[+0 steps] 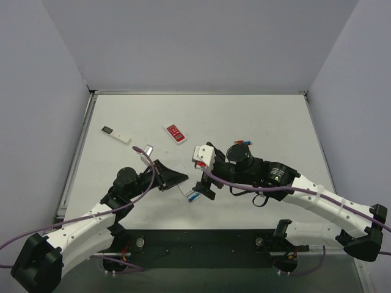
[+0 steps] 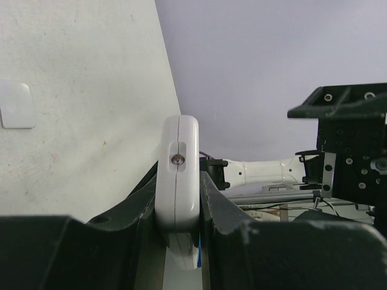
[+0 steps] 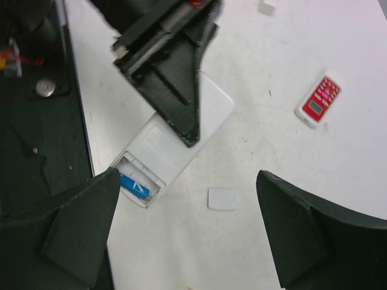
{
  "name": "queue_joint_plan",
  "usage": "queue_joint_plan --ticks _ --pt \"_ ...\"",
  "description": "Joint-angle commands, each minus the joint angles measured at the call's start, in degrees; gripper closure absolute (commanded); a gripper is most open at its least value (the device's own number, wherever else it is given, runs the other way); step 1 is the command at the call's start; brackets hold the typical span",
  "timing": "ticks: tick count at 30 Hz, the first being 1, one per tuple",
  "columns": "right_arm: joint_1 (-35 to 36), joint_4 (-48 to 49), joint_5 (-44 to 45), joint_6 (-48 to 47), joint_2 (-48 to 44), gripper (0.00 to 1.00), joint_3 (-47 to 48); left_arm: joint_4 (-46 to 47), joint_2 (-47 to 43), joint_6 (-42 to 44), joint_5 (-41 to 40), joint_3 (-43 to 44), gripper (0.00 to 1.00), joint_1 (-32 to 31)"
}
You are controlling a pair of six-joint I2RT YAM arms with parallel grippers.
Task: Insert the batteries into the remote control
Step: Load the battery into the remote control.
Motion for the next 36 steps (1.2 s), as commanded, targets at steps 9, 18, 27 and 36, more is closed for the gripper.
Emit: queue_joint_plan --ticks 9,18,27,36 --pt "0.6 7.4 21.9 43.8 -2.4 0.14 -6.0 2.8 -7.0 -1.2 -9.6 -2.1 1.0 0.7" --pt "1.3 10.7 13.4 42.6 -2.5 0.16 -8.4 2.5 -7.7 -1.7 -10.9 -2.4 1.0 0.6" --pt "1.4 11.2 12.3 42.7 -1.9 0.2 -10.3 2.4 -8.5 -2.2 -11.5 -2.5 1.0 0.8" --pt "1.3 12.2 10.5 42.5 -0.9 0.21 -11.3 2.3 -8.9 -2.8 -11.6 -2.4 1.0 0.8"
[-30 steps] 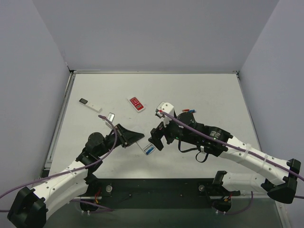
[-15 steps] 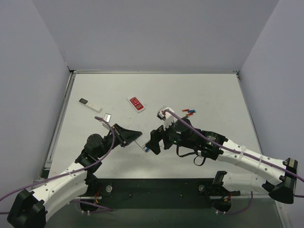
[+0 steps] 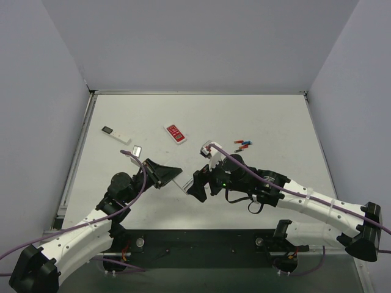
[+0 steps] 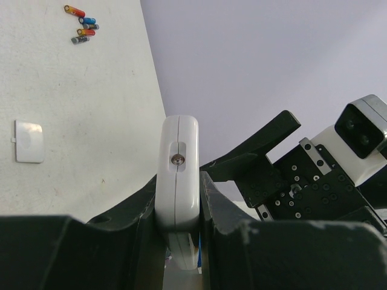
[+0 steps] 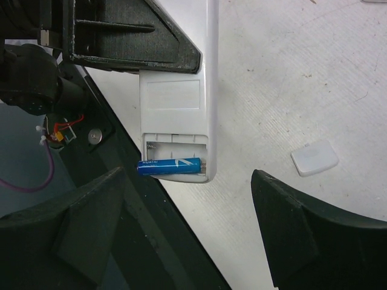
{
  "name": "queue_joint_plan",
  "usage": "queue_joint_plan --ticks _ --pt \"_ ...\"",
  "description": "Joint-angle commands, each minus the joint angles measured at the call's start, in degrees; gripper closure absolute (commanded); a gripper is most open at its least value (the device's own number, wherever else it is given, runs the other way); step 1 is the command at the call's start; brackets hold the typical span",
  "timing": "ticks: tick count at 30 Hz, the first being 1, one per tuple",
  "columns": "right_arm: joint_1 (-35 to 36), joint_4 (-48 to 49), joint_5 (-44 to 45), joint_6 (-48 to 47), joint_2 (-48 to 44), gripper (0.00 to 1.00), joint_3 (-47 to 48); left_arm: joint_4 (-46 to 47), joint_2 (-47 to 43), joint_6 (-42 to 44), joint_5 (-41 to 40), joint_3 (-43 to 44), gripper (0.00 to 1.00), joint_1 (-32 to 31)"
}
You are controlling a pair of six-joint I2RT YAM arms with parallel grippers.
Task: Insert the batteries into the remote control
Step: Load the battery into the remote control.
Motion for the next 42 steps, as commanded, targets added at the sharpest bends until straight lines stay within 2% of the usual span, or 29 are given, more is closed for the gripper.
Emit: queue_joint_plan --ticks 1,20,31,42 --pt "0.3 2.7 -1.8 0.5 0.5 0.21 -0.2 2.3 -1.0 -0.6 -0.6 0.3 1.0 0.4" --pt "0.4 3.6 -2.5 0.1 1.4 0.3 -0.8 1.8 -2.0 -1.0 -0.4 0.7 1.0 0.4" --pt "0.8 4.5 -1.9 0.1 2.0 0.31 -0.8 1.6 -2.7 -1.2 -0.4 0.5 1.0 0.4" --pt "0.8 4.2 -0.4 -0.7 2.2 0.41 -1.7 1.6 -3.9 -1.7 -0.4 0.8 1.0 0.5"
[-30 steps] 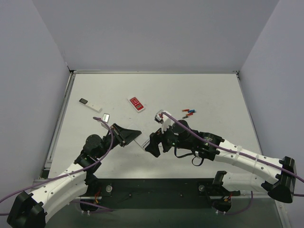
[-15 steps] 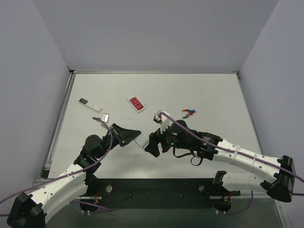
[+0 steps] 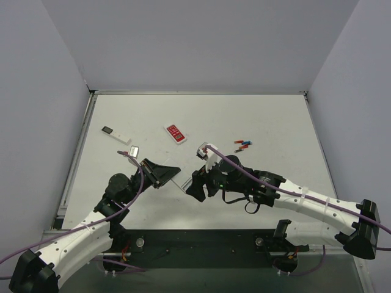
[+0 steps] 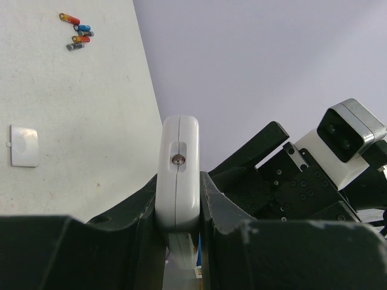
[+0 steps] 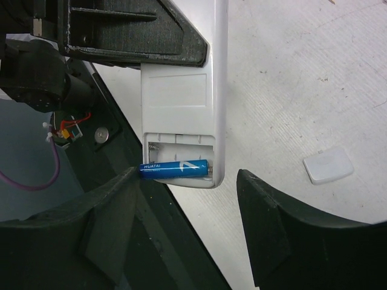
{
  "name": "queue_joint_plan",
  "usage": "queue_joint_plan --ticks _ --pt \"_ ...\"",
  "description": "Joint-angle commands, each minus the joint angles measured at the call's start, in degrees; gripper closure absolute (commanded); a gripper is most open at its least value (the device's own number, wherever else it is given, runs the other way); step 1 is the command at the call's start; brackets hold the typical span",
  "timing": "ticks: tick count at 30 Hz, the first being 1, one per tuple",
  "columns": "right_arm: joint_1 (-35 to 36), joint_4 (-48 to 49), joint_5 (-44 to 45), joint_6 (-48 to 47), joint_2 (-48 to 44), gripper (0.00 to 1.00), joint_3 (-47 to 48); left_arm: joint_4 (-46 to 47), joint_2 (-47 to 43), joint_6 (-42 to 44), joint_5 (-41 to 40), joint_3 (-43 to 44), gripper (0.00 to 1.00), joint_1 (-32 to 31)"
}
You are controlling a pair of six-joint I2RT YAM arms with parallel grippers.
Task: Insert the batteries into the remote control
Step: Load the battery into the remote control.
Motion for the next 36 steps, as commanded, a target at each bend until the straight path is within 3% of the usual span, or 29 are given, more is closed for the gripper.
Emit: queue_joint_plan --ticks 1,26,36 --pt "0.4 1.6 1.5 -0.6 0.5 0.41 -0.9 2.7 -1.3 -1.1 0.1 0.8 1.0 0.2" --pt "0.4 0.6 5.6 -1.7 3.0 0.67 -1.5 2.0 -3.9 -0.4 0.7 2.3 1.0 0.2" --pt "1.5 -1.1 9.7 -3.6 6.5 0.69 -0.9 2.4 -4.3 0.1 0.9 3.3 1.0 0.2"
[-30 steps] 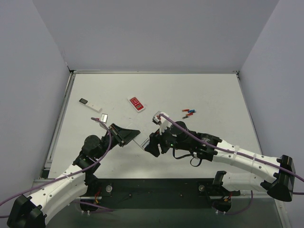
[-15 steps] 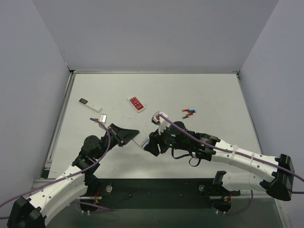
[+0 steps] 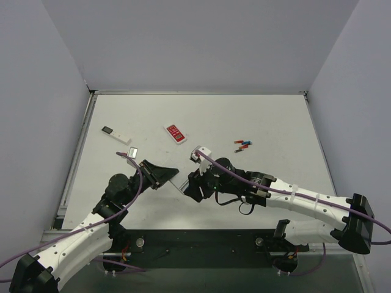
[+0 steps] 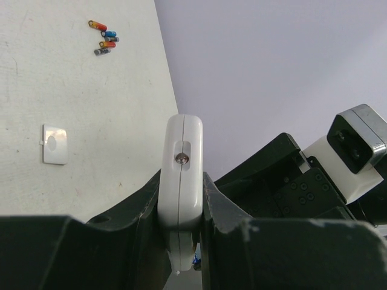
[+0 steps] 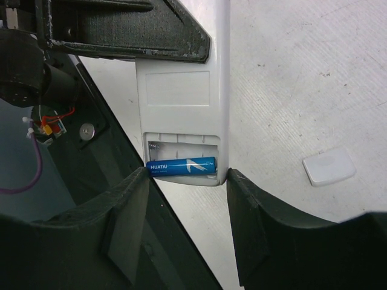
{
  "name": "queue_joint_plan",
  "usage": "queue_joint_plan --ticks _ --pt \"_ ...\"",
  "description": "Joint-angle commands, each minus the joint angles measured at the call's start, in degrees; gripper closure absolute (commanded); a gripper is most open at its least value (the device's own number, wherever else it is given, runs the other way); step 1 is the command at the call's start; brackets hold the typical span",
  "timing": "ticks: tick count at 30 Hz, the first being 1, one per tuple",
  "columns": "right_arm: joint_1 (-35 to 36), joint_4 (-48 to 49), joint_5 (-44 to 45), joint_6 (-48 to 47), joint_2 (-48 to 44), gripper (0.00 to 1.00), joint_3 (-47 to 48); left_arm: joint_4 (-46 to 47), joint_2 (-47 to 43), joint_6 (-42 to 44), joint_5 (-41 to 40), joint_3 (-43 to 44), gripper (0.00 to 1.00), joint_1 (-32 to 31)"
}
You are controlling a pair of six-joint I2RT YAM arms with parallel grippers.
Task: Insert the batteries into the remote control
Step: Load the battery into the remote control, then pick up the battery from the center of the board.
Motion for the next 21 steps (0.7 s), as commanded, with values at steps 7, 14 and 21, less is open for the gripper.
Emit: queue_joint_plan --ticks 7,14,21 --pt "1.1 -4.5 15.5 -0.1 4.7 0.8 0.7 11.1 -1.6 -3.9 2.5 2.7 1.0 -0.3" --pt "1.1 -5.0 14.0 -0.1 4.9 0.72 1.1 11.0 -2.4 -3.2 2.4 2.3 1.0 -0.3" --pt "0.0 -5.7 12.9 0.7 -2.4 0.41 2.2 5.2 -3.9 3.4 -1.2 0.8 1.0 -0.2"
